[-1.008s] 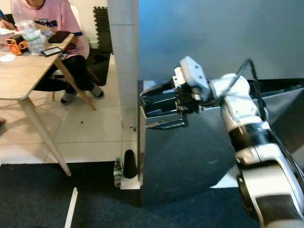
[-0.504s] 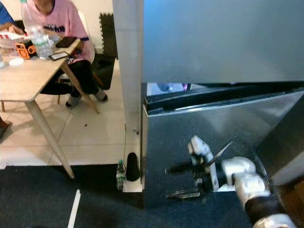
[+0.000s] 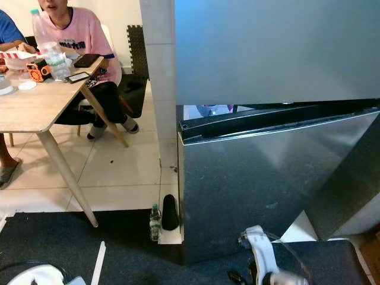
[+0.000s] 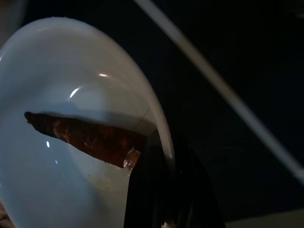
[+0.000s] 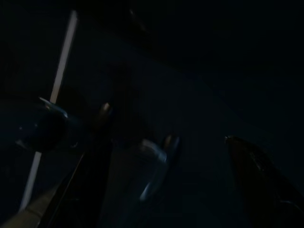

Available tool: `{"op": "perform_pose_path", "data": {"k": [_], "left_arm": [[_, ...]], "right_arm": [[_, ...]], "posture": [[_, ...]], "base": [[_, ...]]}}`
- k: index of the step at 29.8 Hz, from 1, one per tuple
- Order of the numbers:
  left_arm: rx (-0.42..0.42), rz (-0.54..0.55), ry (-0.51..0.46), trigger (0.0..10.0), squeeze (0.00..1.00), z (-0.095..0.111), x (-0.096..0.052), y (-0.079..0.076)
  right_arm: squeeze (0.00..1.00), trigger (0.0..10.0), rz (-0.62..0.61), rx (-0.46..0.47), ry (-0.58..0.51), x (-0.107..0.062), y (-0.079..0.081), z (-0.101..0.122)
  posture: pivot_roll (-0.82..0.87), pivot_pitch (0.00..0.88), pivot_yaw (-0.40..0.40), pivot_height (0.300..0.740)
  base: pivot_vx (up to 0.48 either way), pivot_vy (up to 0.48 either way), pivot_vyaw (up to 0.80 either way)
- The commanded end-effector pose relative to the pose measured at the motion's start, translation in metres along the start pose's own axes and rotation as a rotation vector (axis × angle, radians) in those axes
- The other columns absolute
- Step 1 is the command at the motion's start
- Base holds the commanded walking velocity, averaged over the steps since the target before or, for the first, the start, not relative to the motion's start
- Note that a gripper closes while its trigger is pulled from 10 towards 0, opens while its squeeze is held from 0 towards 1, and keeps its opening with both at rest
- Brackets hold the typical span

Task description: Restocking fridge

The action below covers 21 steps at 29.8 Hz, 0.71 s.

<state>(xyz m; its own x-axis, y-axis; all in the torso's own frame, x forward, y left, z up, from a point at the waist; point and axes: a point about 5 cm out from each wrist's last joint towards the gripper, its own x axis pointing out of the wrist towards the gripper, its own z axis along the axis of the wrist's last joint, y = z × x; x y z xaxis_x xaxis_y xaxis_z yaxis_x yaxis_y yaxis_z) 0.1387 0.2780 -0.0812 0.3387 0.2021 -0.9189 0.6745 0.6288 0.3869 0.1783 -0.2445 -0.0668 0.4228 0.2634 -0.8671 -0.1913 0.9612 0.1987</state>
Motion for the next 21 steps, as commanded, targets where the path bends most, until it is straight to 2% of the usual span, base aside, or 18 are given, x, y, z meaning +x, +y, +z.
{"op": "perform_pose_path", "data": {"k": [1,2,3,6,8,9,10,11,13,15,16,18,21], "left_arm": [[0.047,0.049,-0.006,10.0,0.00,-0.001,-0.002,0.014],[0.047,0.049,-0.006,10.0,0.00,-0.001,-0.002,0.014],[0.069,0.121,-0.039,10.0,0.00,0.008,-0.004,0.034],[0.075,0.210,-0.116,10.0,0.00,0.028,-0.007,0.056],[0.075,0.227,-0.137,10.0,0.00,0.034,-0.008,0.060],[0.078,0.247,-0.178,10.0,0.00,0.044,-0.010,0.066],[0.116,0.269,-0.229,10.0,0.00,0.058,-0.012,0.072],[0.116,0.269,-0.229,10.0,0.00,0.058,-0.012,0.072],[0.198,0.301,-0.304,10.0,0.00,0.081,-0.016,0.078],[0.242,0.325,-0.344,10.0,0.00,0.095,-0.019,0.082],[0.242,0.325,-0.344,10.0,0.00,0.095,-0.019,0.082],[0.257,0.347,-0.384,10.0,0.00,0.110,-0.023,0.086],[0.254,0.356,-0.423,10.0,0.00,0.123,-0.026,0.088]], "right_arm": [[0.00,10.0,-0.041,0.052,-0.018,0.001,0.000,-0.005],[0.00,10.0,-0.041,0.052,-0.018,0.001,0.000,-0.005],[0.00,10.0,-0.130,0.115,-0.015,0.003,0.000,-0.017],[0.00,10.0,-0.220,0.140,0.007,0.004,0.000,-0.028],[0.00,10.0,-0.232,0.144,0.011,0.004,0.000,-0.030],[0.00,10.0,-0.260,0.154,0.017,0.004,-0.001,-0.032],[0.00,10.0,-0.284,0.158,0.030,0.004,-0.001,-0.036],[0.00,10.0,-0.284,0.158,0.030,0.004,-0.001,-0.036],[0.00,10.0,-0.303,0.151,0.058,0.004,0.000,-0.043],[0.00,10.0,-0.299,0.131,0.085,0.004,0.002,-0.050],[0.00,10.0,-0.299,0.131,0.085,0.004,0.002,-0.050],[0.00,10.0,-0.292,0.120,0.104,0.004,0.005,-0.056],[0.00,10.0,-0.291,0.109,0.113,0.004,0.006,-0.059]], "posture": [[0.00,0.020,0.033,0.740],[0.00,0.020,0.033,0.740],[-0.01,0.016,0.044,0.740],[-0.02,0.014,0.050,0.740],[-0.02,0.014,0.050,0.740],[-0.02,0.010,0.052,0.740],[-0.02,0.010,0.052,0.740],[-0.02,0.010,0.052,0.740],[-0.02,0.005,0.049,0.740],[-0.03,0.002,0.047,0.740],[-0.03,0.002,0.047,0.740],[-0.03,0.000,0.043,0.740],[-0.03,0.000,0.043,0.740]], "base": [[0.000,0.000,0.00],[0.000,0.000,0.00],[0.000,0.000,0.00],[0.000,0.000,-0.25],[0.000,0.000,-0.76],[0.000,0.000,-0.76],[0.000,0.000,-0.76],[0.000,0.000,-0.76],[0.000,0.000,-0.76],[0.000,0.000,-0.76],[0.000,0.000,-0.76],[0.000,0.000,-0.67],[0.000,0.000,0.00]]}}
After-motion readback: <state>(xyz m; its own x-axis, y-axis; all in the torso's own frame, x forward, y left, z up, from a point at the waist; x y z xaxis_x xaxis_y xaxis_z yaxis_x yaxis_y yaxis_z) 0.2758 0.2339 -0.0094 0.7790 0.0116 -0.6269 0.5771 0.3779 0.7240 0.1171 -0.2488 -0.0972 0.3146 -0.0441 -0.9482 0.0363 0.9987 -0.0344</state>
